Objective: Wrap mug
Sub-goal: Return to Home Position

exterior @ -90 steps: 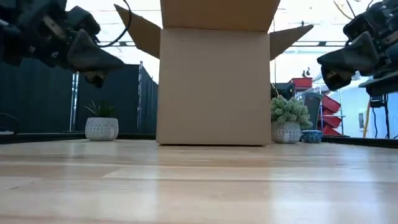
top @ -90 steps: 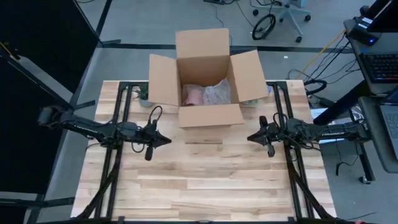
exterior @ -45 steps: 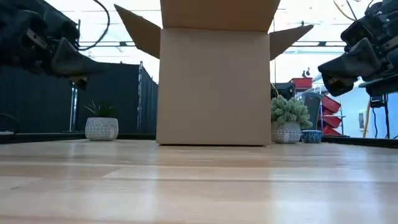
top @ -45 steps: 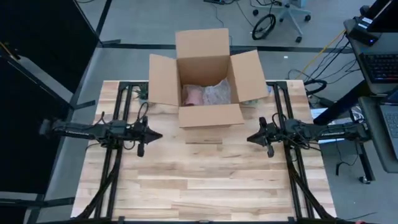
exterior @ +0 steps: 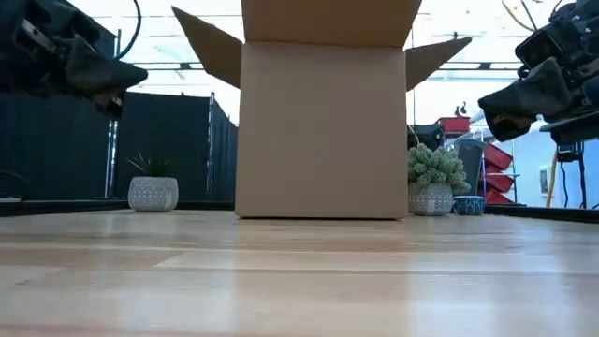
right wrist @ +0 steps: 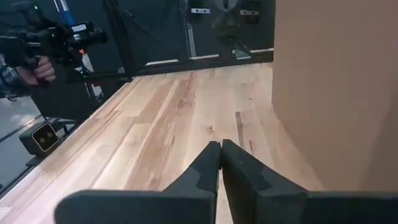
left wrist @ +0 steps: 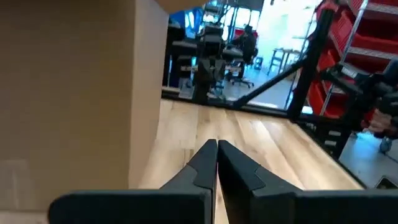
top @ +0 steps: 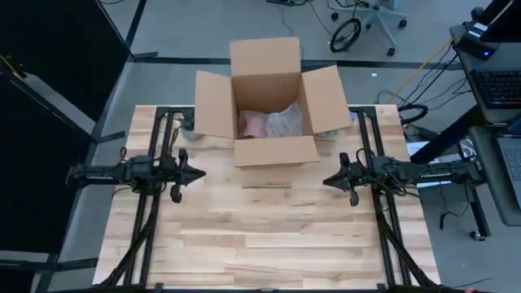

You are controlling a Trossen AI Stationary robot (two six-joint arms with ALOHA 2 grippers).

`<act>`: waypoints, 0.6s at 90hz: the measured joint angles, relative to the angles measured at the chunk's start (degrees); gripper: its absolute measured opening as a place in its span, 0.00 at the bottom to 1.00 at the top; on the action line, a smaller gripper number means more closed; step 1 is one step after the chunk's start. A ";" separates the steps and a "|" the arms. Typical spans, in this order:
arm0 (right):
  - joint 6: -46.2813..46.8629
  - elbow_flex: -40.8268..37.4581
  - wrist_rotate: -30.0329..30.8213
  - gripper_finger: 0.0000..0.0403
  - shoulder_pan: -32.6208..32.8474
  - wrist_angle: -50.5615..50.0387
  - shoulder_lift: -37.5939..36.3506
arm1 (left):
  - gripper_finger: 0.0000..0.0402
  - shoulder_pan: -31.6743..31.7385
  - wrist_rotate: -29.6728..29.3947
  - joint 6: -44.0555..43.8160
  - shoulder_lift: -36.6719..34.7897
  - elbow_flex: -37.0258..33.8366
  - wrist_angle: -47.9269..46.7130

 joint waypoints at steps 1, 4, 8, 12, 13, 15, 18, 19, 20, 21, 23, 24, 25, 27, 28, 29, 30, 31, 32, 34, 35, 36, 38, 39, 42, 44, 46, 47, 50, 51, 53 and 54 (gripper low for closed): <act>-0.15 0.00 0.00 0.00 0.00 -0.01 0.00 | 0.00 0.00 0.00 -0.01 0.12 0.00 0.00; -0.66 0.00 0.00 0.00 0.00 0.00 0.00 | 0.00 0.00 0.00 0.25 0.22 0.00 0.00; -1.57 0.02 -0.02 0.00 0.00 0.01 0.00 | 0.00 0.00 0.00 0.62 0.20 0.00 0.01; -2.51 0.01 -0.02 0.00 0.00 0.01 0.00 | 0.00 0.00 0.00 0.46 0.15 0.00 0.00; -2.75 0.00 -0.02 0.00 0.00 0.04 0.00 | 0.00 0.00 0.00 0.41 0.18 0.00 0.00; -3.15 0.02 -0.02 0.00 0.00 0.09 0.00 | 0.00 0.00 -0.01 0.41 0.22 0.00 -0.02; -3.62 0.00 0.00 0.00 0.00 0.35 0.00 | 0.00 0.00 0.00 0.42 0.21 0.00 -0.02; -3.73 0.01 0.00 0.00 0.00 0.51 0.00 | 0.00 0.00 0.00 0.42 0.20 0.00 -0.02; -3.86 0.01 0.00 0.00 0.00 0.69 -0.01 | 0.00 0.00 -0.01 0.42 0.20 0.00 -0.02; -4.03 0.01 0.00 0.00 0.00 0.90 -0.02 | 0.00 0.00 -0.01 0.42 0.20 0.00 -0.01; -4.25 0.02 0.00 0.00 0.00 1.15 -0.12 | 0.00 0.00 0.00 0.42 0.20 0.00 -0.02; -4.33 0.02 -0.02 0.00 0.00 1.24 -0.18 | 0.00 0.00 0.00 0.42 0.20 0.00 -0.02; -4.35 0.02 -0.01 0.00 0.00 1.28 -0.25 | 0.00 0.00 0.00 0.42 0.20 0.00 -0.02; -4.39 0.02 -0.02 0.00 0.00 1.30 -0.43 | 0.00 0.00 0.00 0.42 0.22 0.00 -0.04; -4.41 0.02 -0.02 0.00 0.00 1.28 -0.50 | 0.00 0.00 0.00 0.42 0.22 0.00 -0.04; -4.44 0.02 -0.02 0.00 0.00 1.24 -0.56 | 0.00 0.00 0.00 0.42 0.21 0.00 -0.03; -4.45 0.02 -0.02 0.00 0.00 1.10 -0.71 | 0.00 0.00 0.00 0.42 0.20 0.00 -0.03; -4.45 0.03 -0.02 0.00 0.00 0.89 -0.88 | 0.00 0.00 -0.02 0.42 0.20 0.00 -0.04; -4.42 0.04 -0.02 0.00 0.00 0.61 -1.07 | 0.00 0.00 -0.02 0.42 0.20 0.00 -0.03; -4.12 0.03 -0.01 0.00 0.00 -0.10 -1.52 | 0.00 0.00 -0.02 0.42 0.20 0.00 -0.04; -3.81 0.00 0.02 0.00 0.00 -0.30 -1.73 | 0.00 0.00 -0.02 0.42 0.21 0.00 -0.04; -3.47 0.00 0.09 0.00 0.00 -0.31 -1.92 | 0.00 0.00 -0.02 0.42 0.22 0.00 -0.04; -2.97 0.02 0.11 0.00 0.00 -0.14 -2.28 | 0.00 0.00 -0.02 0.42 0.20 0.00 -0.05; -2.80 0.02 0.10 0.00 0.00 -0.09 -2.47 | 0.00 0.00 -0.01 0.42 0.20 0.00 -0.04; -2.54 0.02 0.07 0.00 0.00 -0.09 -3.19 | 0.00 0.00 -0.02 0.42 0.20 0.00 -0.04; -2.60 0.02 0.03 0.00 0.03 -0.14 -3.69 | 0.00 0.00 -0.02 0.42 0.20 0.00 -0.05; -2.81 0.02 -0.02 0.00 0.13 -0.05 -4.13 | 0.00 0.00 -0.02 0.42 0.20 0.00 -0.07; -2.91 0.02 -0.05 0.00 0.16 0.05 -4.32 | 0.00 0.00 -0.02 0.42 0.20 0.00 -0.07; -3.27 0.04 -0.11 0.00 0.31 0.11 -4.94 | 0.00 0.00 -0.02 0.42 0.20 0.00 -0.07; -3.39 0.04 -0.11 0.00 0.37 0.07 -5.15 | 0.00 0.00 -0.02 0.41 0.20 0.00 -0.07; -3.71 0.04 -0.10 0.00 0.43 -0.05 -5.55 | 0.00 0.00 -0.02 0.41 0.20 0.02 -0.07; -3.88 0.04 -0.09 0.00 0.42 -0.08 -5.75 | 0.00 0.00 -0.02 0.42 0.20 0.02 -0.07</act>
